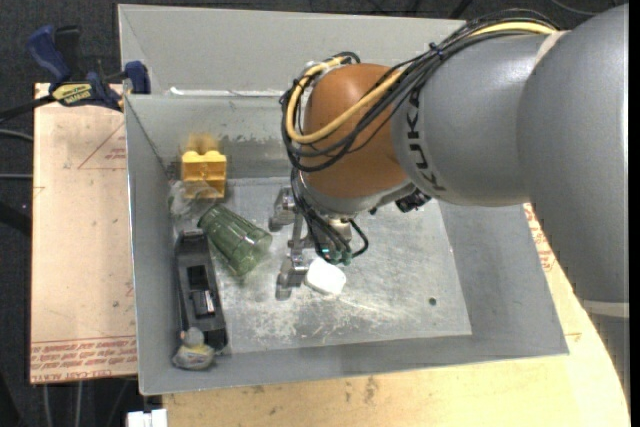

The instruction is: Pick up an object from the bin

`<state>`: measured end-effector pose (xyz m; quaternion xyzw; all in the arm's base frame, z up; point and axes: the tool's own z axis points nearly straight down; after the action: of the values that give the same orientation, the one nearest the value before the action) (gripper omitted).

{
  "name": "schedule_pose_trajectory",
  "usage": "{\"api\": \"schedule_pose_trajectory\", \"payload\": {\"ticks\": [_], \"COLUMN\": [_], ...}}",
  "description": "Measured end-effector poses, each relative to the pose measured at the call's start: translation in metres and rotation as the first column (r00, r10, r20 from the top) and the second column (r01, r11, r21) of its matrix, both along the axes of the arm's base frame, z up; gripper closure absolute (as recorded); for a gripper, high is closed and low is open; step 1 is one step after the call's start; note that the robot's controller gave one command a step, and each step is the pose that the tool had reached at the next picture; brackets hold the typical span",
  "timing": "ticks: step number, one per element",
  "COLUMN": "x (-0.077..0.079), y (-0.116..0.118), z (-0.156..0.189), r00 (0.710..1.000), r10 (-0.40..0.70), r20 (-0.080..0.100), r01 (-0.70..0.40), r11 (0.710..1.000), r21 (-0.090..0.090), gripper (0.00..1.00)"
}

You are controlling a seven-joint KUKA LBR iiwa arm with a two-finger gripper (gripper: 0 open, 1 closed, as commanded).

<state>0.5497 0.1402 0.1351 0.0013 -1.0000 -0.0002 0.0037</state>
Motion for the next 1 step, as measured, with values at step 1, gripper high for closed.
{"api": "schedule_pose_trajectory", "payload": {"ticks": [1], "x": [0.0019], "y": [-0.0006], "z": [0.0045], "r00": [1.0], "r10": [-0.003], "r20": [0.007], "r01": [0.003], "r11": [1.0], "r21": [0.001], "gripper": [0.0]}}
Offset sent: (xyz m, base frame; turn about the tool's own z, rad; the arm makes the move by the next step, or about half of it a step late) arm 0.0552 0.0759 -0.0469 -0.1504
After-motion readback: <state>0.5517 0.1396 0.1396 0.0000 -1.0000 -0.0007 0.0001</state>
